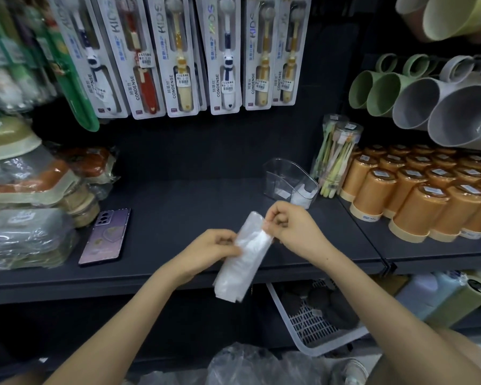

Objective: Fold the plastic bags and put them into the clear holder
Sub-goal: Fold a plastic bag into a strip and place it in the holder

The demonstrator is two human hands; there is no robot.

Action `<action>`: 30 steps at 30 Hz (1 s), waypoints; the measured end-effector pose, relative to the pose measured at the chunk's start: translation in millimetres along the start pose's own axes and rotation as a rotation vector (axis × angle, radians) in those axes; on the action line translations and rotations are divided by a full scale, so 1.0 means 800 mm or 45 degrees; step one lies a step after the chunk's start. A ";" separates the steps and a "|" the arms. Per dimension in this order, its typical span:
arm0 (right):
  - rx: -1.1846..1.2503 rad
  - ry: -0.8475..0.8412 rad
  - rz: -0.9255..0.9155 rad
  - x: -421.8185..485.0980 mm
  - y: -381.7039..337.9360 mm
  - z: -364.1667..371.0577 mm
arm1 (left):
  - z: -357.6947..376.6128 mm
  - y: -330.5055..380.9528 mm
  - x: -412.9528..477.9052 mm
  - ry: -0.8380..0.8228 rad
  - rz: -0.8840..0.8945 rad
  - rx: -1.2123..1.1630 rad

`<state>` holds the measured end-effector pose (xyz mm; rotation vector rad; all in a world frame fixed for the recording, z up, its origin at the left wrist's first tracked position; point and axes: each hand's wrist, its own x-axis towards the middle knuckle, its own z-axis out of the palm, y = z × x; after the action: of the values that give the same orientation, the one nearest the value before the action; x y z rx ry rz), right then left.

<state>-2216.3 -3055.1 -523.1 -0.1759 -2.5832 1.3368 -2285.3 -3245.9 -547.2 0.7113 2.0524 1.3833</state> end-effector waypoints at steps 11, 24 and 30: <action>0.524 -0.106 0.267 -0.010 -0.015 0.006 | 0.009 0.007 -0.009 0.254 -0.002 -0.452; 0.889 -0.081 0.388 -0.026 0.000 0.053 | 0.017 -0.004 -0.016 0.298 -0.035 -0.582; 0.965 -0.026 0.344 -0.033 0.000 0.050 | 0.011 -0.003 -0.021 0.152 -0.065 -0.784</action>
<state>-2200.7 -3092.6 -549.3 -0.3777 -1.9261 2.3026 -2267.5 -3252.9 -549.3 0.3116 1.5673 1.9260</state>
